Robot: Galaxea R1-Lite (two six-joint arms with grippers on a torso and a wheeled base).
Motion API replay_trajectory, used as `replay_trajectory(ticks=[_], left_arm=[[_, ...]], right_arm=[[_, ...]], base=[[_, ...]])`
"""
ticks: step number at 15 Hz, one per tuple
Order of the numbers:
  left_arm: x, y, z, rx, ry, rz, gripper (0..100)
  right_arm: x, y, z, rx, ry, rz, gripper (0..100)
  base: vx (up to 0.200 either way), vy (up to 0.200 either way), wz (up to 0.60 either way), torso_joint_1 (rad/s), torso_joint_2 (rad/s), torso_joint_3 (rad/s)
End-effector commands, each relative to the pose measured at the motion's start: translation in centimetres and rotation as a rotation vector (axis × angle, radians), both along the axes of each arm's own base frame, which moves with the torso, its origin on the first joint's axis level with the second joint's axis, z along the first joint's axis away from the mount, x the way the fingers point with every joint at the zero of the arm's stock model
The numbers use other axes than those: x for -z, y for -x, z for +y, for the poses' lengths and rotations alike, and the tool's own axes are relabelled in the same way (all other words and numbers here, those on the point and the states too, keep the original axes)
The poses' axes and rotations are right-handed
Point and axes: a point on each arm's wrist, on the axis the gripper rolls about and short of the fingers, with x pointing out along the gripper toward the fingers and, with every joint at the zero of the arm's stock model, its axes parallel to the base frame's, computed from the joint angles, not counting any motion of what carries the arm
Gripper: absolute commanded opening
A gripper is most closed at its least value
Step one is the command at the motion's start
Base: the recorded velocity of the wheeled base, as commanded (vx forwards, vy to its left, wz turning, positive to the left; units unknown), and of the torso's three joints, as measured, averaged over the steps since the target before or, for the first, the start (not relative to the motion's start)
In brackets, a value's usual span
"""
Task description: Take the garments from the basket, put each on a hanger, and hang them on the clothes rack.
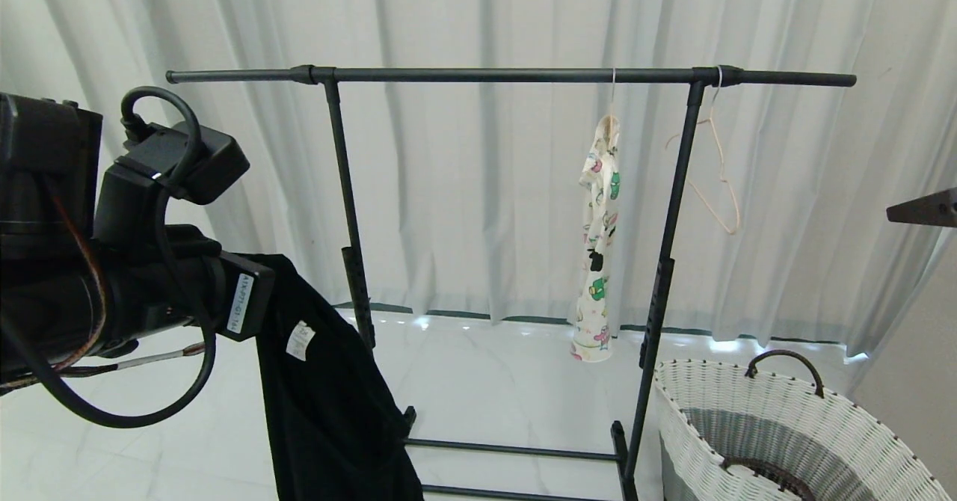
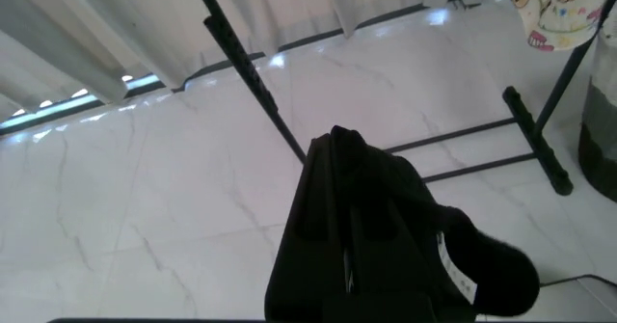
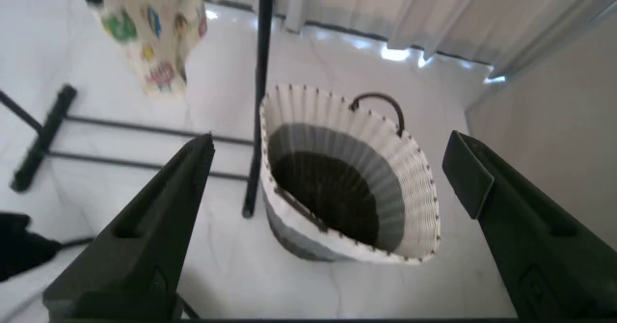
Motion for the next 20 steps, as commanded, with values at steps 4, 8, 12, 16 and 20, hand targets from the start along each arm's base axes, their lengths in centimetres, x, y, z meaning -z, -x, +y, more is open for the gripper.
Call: replay_trajectory(ticks=[4, 8, 12, 16, 20], left_arm=[[-0.3, 0.4, 0.2, 0.000, 0.008, -0.014, 0], [-0.7, 0.7, 0.2, 0.008, 0.016, -0.031, 0], [-0.8, 0.9, 0.2, 0.008, 0.017, -0.035, 0], [-1.4, 1.0, 0.3, 0.009, 0.025, -0.060, 0], [-1.4, 1.3, -0.4, 0.043, 0.028, -0.059, 0]], right_arm=[[0.6, -1.5, 0.3, 0.014, -0.020, 0.029, 100], [0.8, -1.6, 0.3, 0.017, -0.025, 0.036, 100], [1.1, -2.5, 0.2, 0.037, -0.035, 0.024, 100], [0.9, -4.4, -0.7, -0.058, -0.100, -0.054, 100], [1.6, -5.1, -0.6, -0.060, -0.098, -0.027, 100]], base=[[0.000, 0.000, 0.00, 0.192, -0.47, -0.278], [0.000, 0.000, 0.00, 0.211, -0.48, -0.279], [0.000, 0.000, 0.00, 0.220, -0.48, -0.269], [0.000, 0.000, 0.00, 0.058, -0.12, -0.066], [0.100, 0.000, 0.00, 0.002, 0.00, 0.000]])
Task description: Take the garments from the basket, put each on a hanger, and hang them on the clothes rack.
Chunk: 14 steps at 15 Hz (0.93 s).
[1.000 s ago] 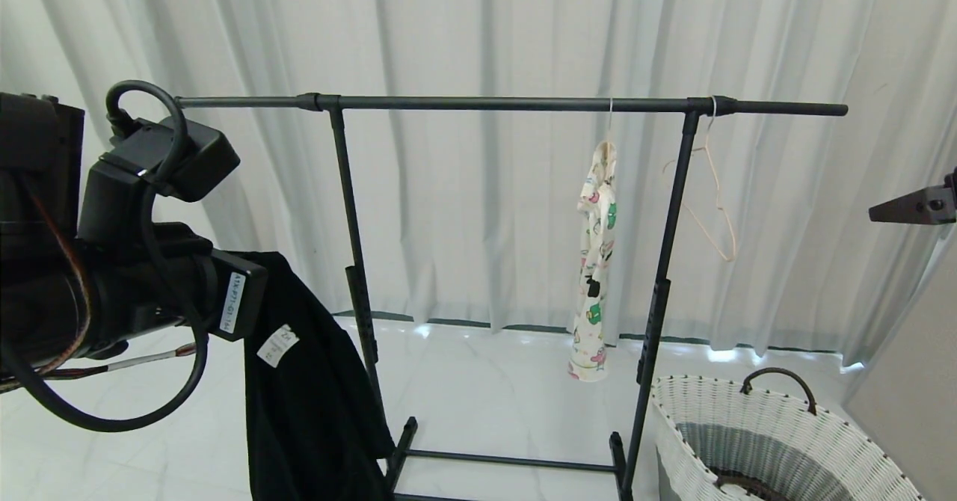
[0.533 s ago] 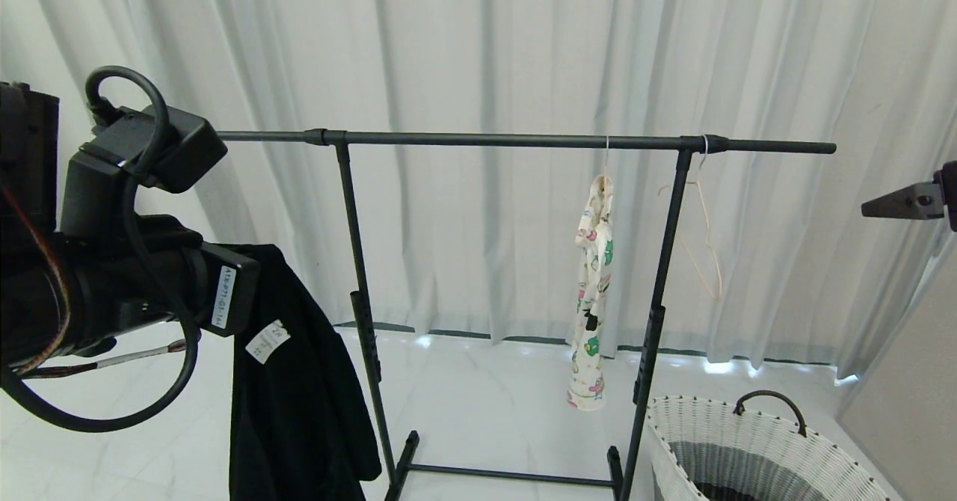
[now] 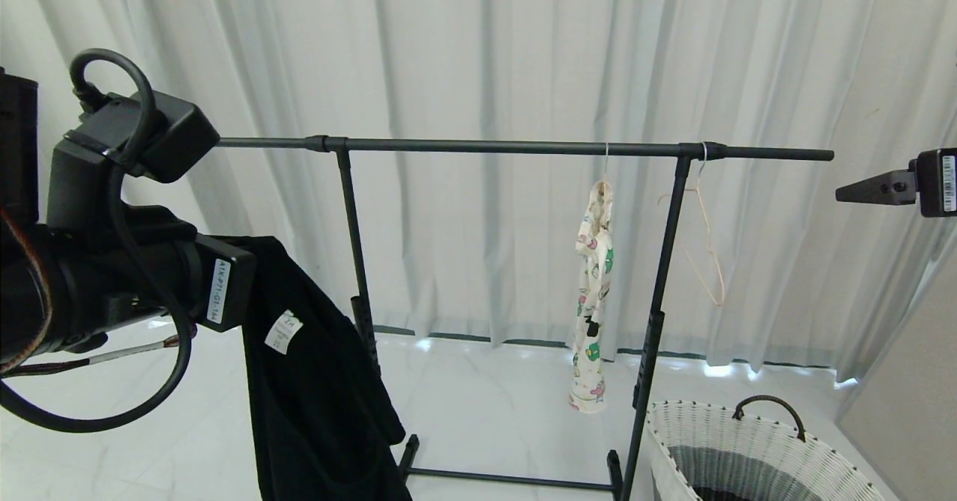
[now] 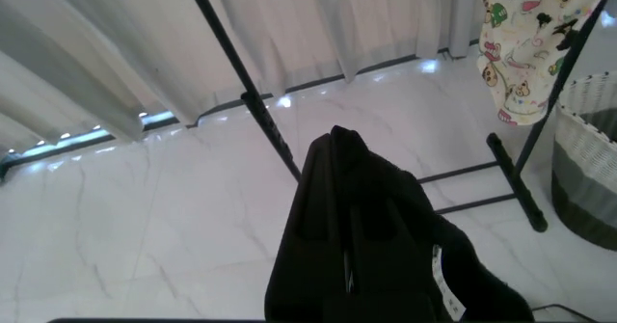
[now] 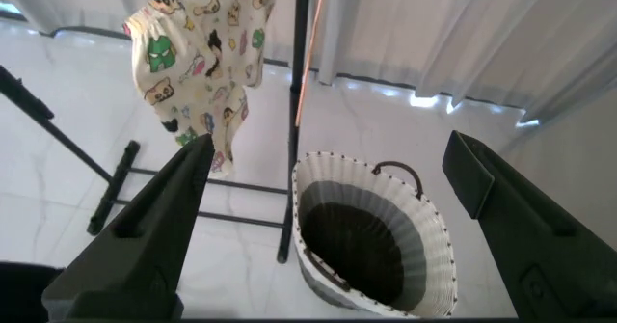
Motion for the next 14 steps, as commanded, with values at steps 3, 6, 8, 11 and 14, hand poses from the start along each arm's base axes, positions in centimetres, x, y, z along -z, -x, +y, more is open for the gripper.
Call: replay_trajectory(ticks=[3, 6, 8, 11, 14], left_arm=[[0.0, 0.3, -0.7, 0.039, 0.000, 0.000, 0], [0.0, 0.3, -0.9, 0.043, -0.001, 0.001, 0], [0.0, 0.3, -0.9, 0.042, -0.001, 0.000, 0], [-0.1, 0.1, -0.9, 0.037, 0.000, -0.002, 0], [0.2, 0.2, -0.9, 0.038, -0.002, 0.007, 0]], right_arm=[[0.6, -1.0, 0.1, 0.001, 0.003, 0.019, 100], [1.6, -1.6, 0.1, 0.021, 0.011, 0.051, 100], [2.7, -2.2, 0.2, 0.032, 0.017, 0.053, 100], [4.6, -3.7, 0.3, 0.036, 0.021, 0.082, 100], [7.2, -5.9, 0.4, 0.075, 0.041, 0.117, 100]], base=[[0.200, 0.000, 0.00, 0.004, -0.01, 0.004], [0.200, 0.000, 0.00, 0.009, 0.00, 0.001], [0.200, 0.000, 0.00, 0.005, 0.00, -0.002], [0.200, 0.000, 0.00, 0.004, 0.00, 0.002], [0.200, 0.000, 0.00, 0.010, 0.01, -0.002]])
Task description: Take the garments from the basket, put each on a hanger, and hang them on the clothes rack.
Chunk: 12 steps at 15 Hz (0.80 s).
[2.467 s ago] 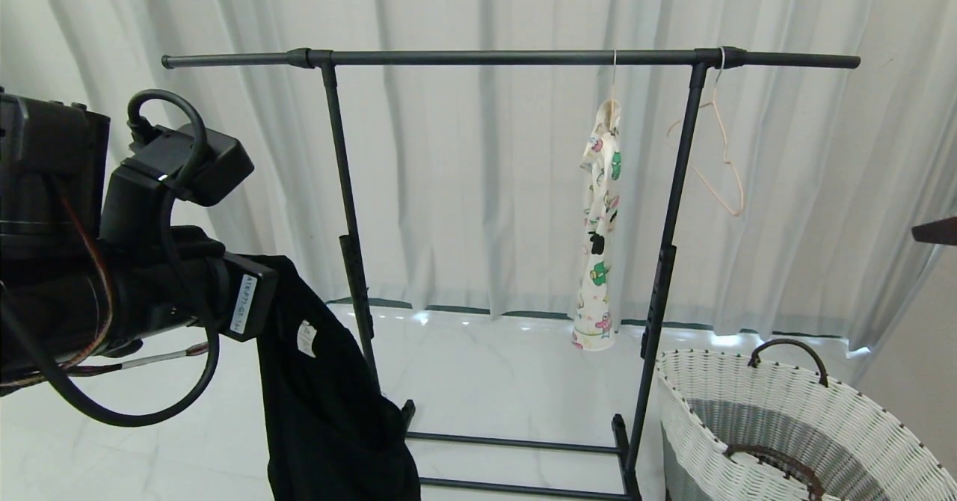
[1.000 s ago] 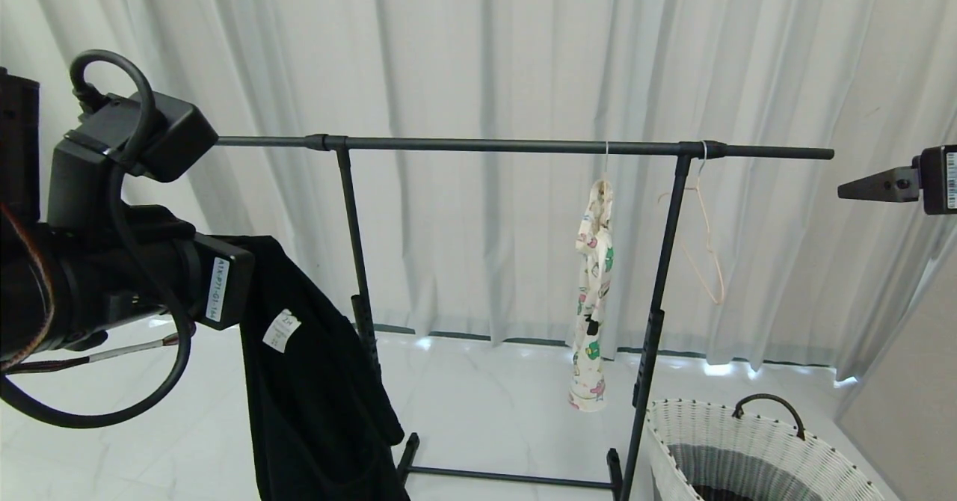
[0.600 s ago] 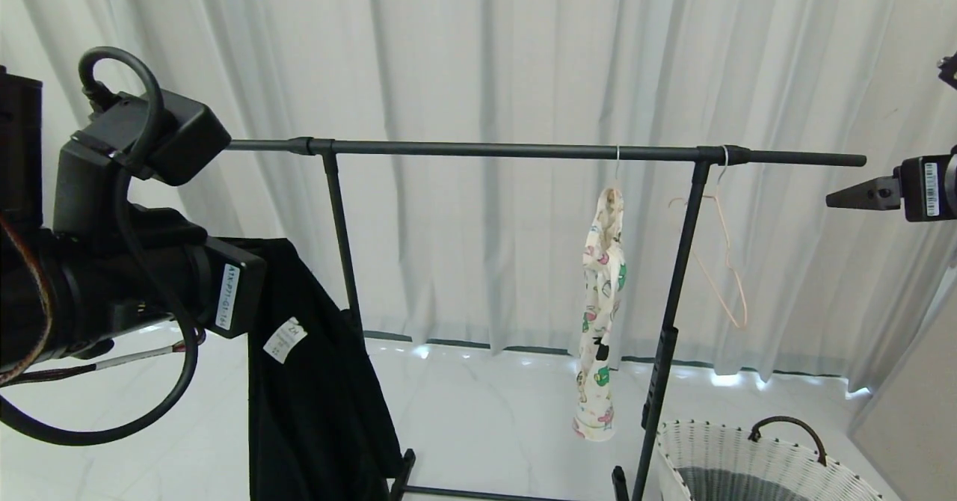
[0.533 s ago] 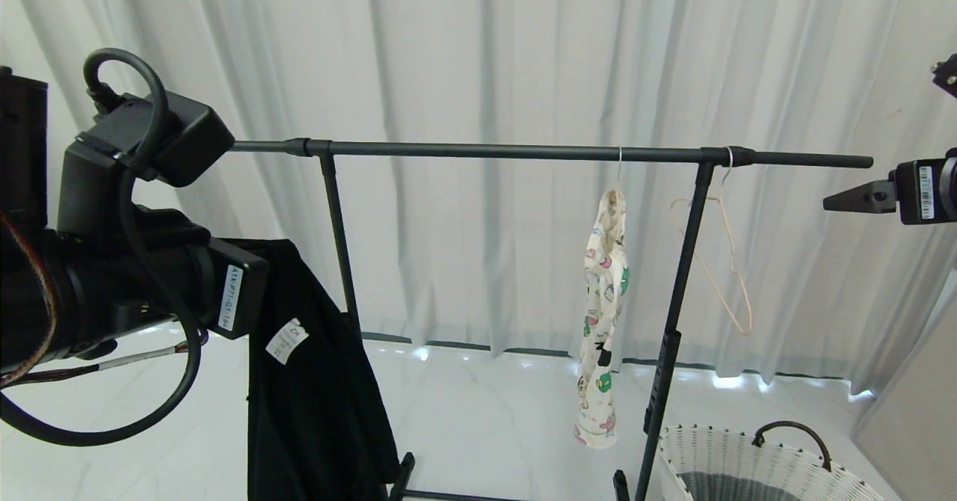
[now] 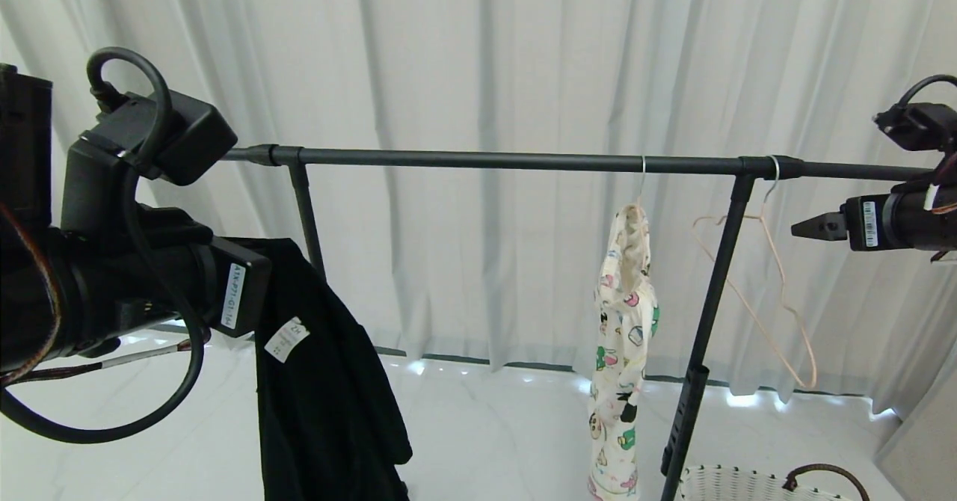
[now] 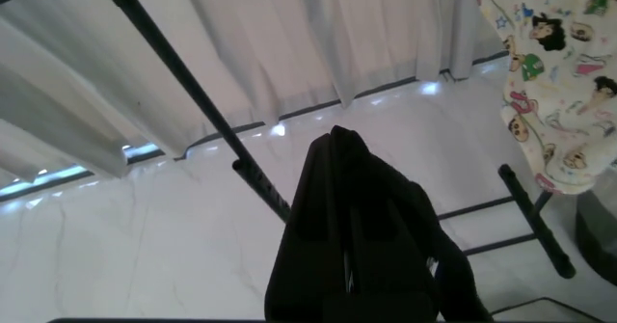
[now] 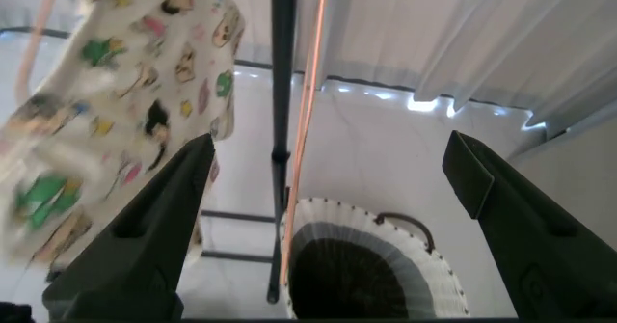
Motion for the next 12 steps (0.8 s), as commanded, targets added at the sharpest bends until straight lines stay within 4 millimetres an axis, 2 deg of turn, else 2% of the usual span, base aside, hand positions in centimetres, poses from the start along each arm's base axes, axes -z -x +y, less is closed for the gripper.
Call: replay_trajectory(ticks=[1, 6, 12], left_arm=[[0.1, 0.0, 0.0, 0.001, -0.003, 0.004, 0], [0.3, 0.0, 0.0, 0.002, -0.010, 0.008, 0], [0.4, 0.1, 0.0, 0.003, -0.013, 0.011, 0]], right_arm=[[2.9, -1.9, 0.1, 0.019, 0.009, 0.071, 100], [8.3, -4.5, -0.6, 0.059, 0.008, 0.135, 100], [11.4, -6.7, -1.6, 0.094, 0.003, 0.183, 100]], base=[[0.000, 0.000, 0.00, 0.000, 0.00, 0.000], [0.000, 0.000, 0.00, 0.000, 0.00, 0.000], [0.000, 0.000, 0.00, 0.000, 0.00, 0.000]])
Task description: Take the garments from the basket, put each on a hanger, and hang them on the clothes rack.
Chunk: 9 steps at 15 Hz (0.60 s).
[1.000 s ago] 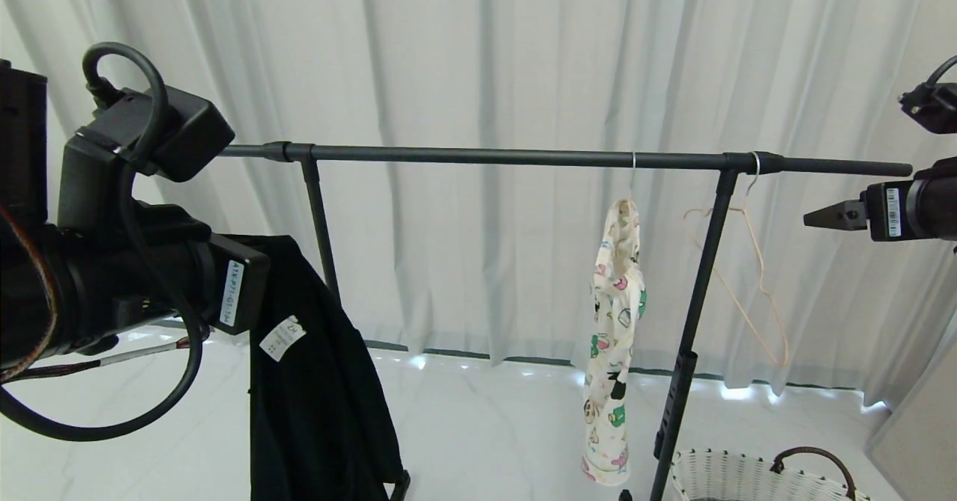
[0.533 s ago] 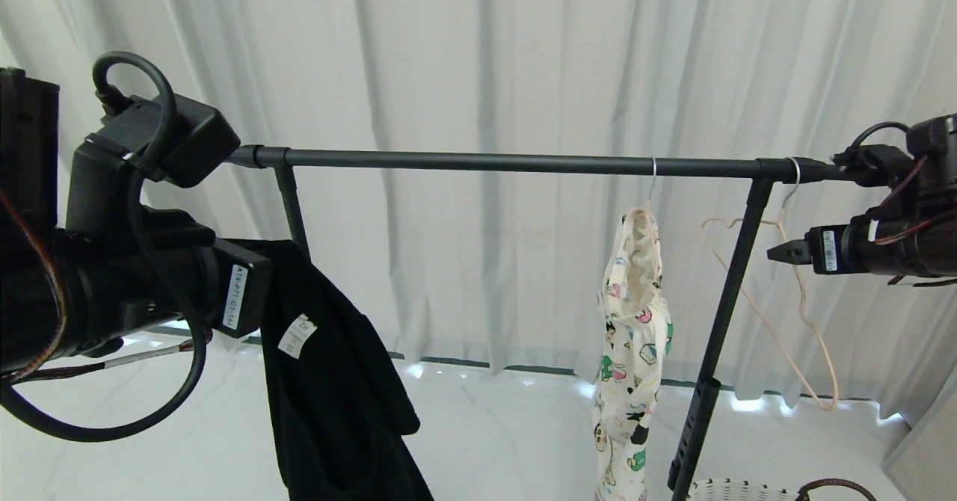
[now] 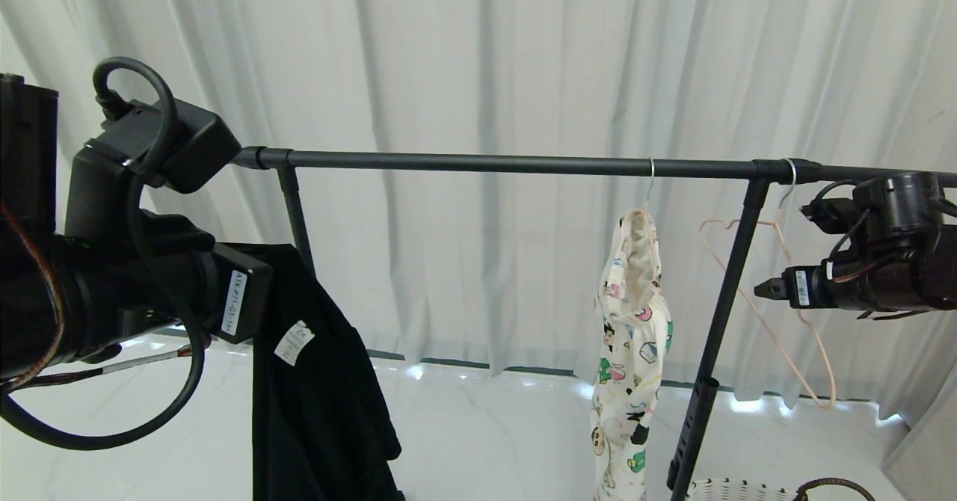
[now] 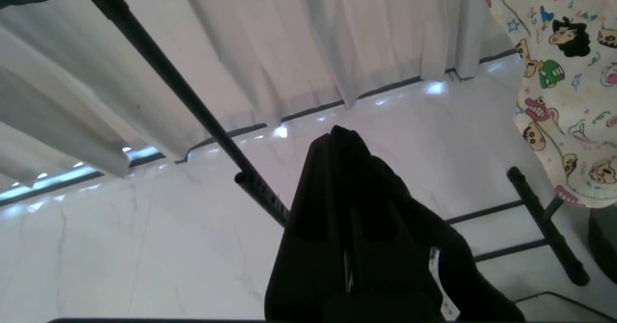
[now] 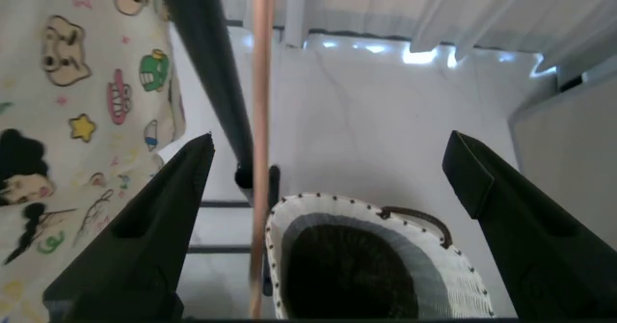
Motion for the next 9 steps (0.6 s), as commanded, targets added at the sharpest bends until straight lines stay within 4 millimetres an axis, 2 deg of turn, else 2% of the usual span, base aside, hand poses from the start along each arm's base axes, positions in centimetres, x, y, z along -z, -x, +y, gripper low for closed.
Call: replay_trajectory(ticks=[1, 7, 8, 9], left_arm=[[0.06, -0.02, -0.01, 0.000, -0.001, 0.002, 0], [0.09, 0.06, 0.03, 0.001, -0.004, 0.001, 0], [0.04, 0.06, 0.03, 0.001, -0.003, 0.000, 0], [0.07, 0.02, 0.01, 0.001, -0.004, 0.001, 0]], right_arm=[[1.51, -0.81, -0.10, 0.012, -0.009, 0.041, 100], [1.97, -1.23, 0.02, 0.026, -0.034, 0.050, 100], [1.97, -1.23, 0.02, 0.026, -0.034, 0.050, 0], [1.92, -1.20, 0.07, 0.023, -0.033, 0.049, 0]], base=[[0.000, 0.000, 0.00, 0.000, 0.00, 0.000], [0.000, 0.000, 0.00, 0.000, 0.00, 0.000], [0.000, 0.000, 0.00, 0.000, 0.00, 0.000], [0.000, 0.000, 0.00, 0.000, 0.00, 0.000]])
